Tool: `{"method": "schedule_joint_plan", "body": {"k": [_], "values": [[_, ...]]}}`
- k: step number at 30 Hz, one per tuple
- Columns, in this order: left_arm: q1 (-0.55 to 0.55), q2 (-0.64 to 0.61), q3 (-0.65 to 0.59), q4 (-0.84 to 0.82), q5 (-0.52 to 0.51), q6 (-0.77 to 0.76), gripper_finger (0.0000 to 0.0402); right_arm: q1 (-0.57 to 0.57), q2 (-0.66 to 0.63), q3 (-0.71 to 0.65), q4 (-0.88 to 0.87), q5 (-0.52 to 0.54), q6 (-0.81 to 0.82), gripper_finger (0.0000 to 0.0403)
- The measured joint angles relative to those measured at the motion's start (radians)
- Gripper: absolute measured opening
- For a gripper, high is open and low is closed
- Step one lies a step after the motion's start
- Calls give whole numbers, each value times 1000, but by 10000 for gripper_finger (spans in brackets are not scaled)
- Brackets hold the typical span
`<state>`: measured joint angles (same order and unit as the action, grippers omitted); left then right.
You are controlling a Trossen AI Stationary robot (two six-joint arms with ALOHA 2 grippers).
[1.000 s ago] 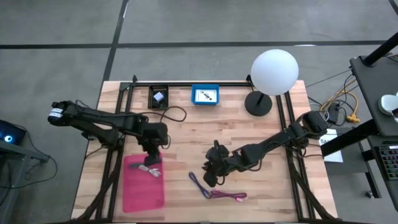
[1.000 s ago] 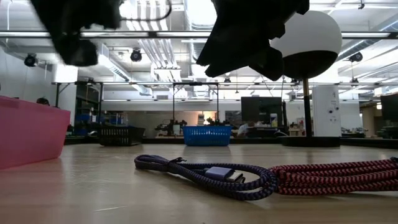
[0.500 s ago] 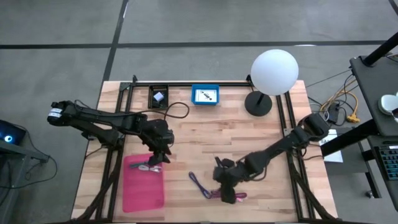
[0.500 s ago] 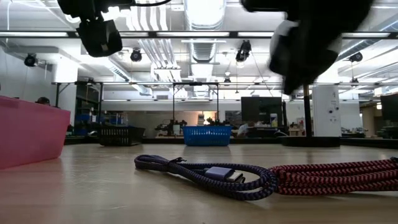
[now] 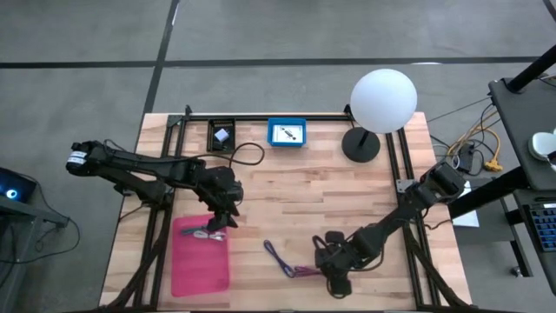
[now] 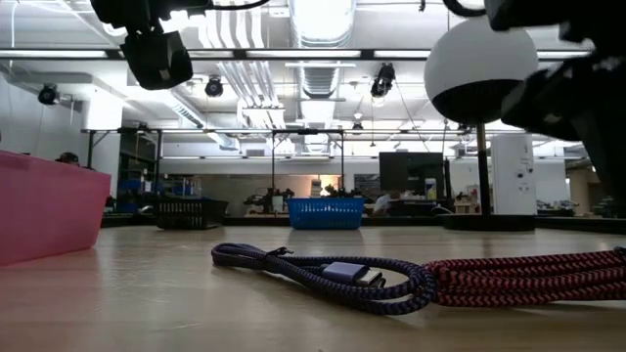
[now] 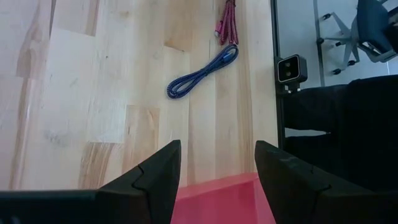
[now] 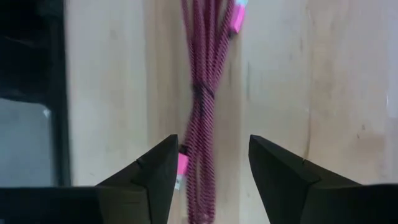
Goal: Pick and place items into bin
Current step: Put the pink tied charger cable into the red bin
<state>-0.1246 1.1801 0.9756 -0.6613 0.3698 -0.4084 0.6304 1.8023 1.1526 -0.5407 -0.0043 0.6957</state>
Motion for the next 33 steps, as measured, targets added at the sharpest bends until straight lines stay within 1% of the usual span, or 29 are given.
{"method": "schedule_joint_plan", "body": {"k": [4, 11, 17, 22, 25, 30, 33], "values": [[0, 0, 0, 0, 0, 0, 190, 3, 0, -33, 4, -6, -1, 178], [0, 0, 0, 0, 0, 1, 190, 7, 1, -87, 27, -102, -32, 178], [0, 0, -1, 0, 0, 3, 190, 7, 1, -98, 36, -131, -71, 169], [0, 0, -9, 0, 1, 3, 190, 7, 1, -104, 36, -166, -84, 130], [0, 0, -18, -1, 1, 3, 190, 7, 1, -115, 36, -207, -121, 93], [0, 0, -20, -1, 2, 3, 190, 7, 1, -127, 35, -210, -116, 24], [0, 0, -20, -1, 2, 3, 190, 7, 1, -124, 36, -209, -101, 17]]}}
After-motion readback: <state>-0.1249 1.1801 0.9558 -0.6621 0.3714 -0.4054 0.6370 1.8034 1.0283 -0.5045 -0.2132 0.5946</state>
